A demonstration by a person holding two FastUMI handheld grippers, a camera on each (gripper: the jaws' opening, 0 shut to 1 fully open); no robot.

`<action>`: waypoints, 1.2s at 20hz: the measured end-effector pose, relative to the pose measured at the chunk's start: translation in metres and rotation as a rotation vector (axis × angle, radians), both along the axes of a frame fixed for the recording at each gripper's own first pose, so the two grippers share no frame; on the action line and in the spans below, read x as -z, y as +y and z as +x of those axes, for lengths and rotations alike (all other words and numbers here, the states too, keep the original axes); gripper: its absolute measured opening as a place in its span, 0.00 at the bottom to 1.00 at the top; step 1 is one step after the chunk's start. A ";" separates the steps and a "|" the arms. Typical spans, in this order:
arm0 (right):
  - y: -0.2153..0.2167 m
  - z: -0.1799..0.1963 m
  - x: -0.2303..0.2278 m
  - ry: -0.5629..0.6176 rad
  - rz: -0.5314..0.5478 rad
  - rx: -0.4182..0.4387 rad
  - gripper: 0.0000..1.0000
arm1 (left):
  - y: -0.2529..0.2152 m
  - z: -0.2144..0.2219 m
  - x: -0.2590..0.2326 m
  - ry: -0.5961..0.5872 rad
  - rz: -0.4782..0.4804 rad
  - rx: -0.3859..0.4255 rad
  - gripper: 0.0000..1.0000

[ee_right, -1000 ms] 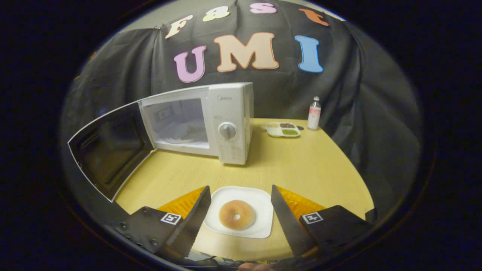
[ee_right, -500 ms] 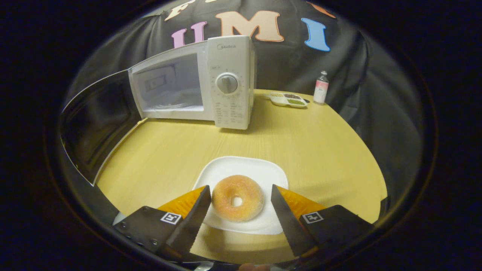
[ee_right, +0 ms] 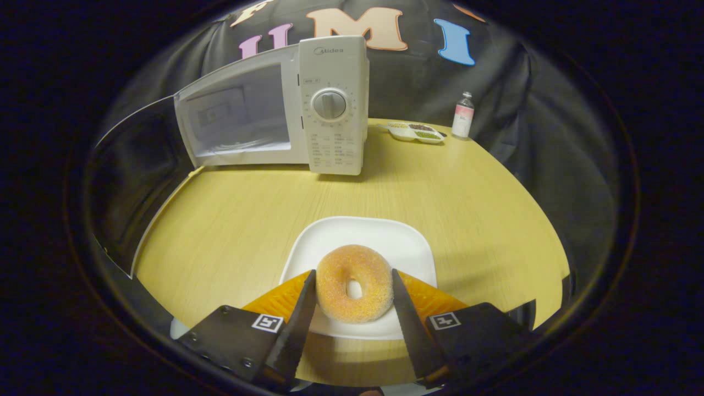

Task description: Open the microwave oven with the left hand, put the food in, and close the microwave oven.

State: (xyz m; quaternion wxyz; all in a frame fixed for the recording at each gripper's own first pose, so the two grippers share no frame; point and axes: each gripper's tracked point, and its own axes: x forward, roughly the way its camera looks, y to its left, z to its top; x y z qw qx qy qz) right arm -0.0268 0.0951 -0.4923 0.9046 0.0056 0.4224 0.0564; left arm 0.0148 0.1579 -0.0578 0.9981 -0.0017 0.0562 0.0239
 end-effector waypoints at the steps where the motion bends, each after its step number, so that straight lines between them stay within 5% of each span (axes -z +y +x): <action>1: 0.000 0.000 0.001 0.013 -0.004 0.008 0.80 | 0.002 -0.001 0.001 -0.002 -0.003 0.001 0.96; 2: 0.000 0.000 0.000 0.020 -0.008 0.011 0.66 | 0.005 0.001 0.002 -0.004 -0.004 0.001 0.96; 8: 0.007 0.003 -0.012 0.023 0.003 0.030 0.71 | 0.016 0.003 0.005 -0.022 -0.005 0.014 0.96; 10: 0.020 0.013 -0.028 0.002 0.053 0.060 0.65 | 0.018 0.004 0.004 -0.033 -0.015 0.021 0.96; 16: 0.093 0.073 -0.099 -0.100 0.298 0.165 0.71 | 0.024 0.013 -0.004 -0.071 0.050 0.072 0.95; 24: 0.212 0.136 -0.152 -0.086 0.720 0.354 0.65 | 0.034 0.022 -0.010 -0.108 0.094 0.144 0.95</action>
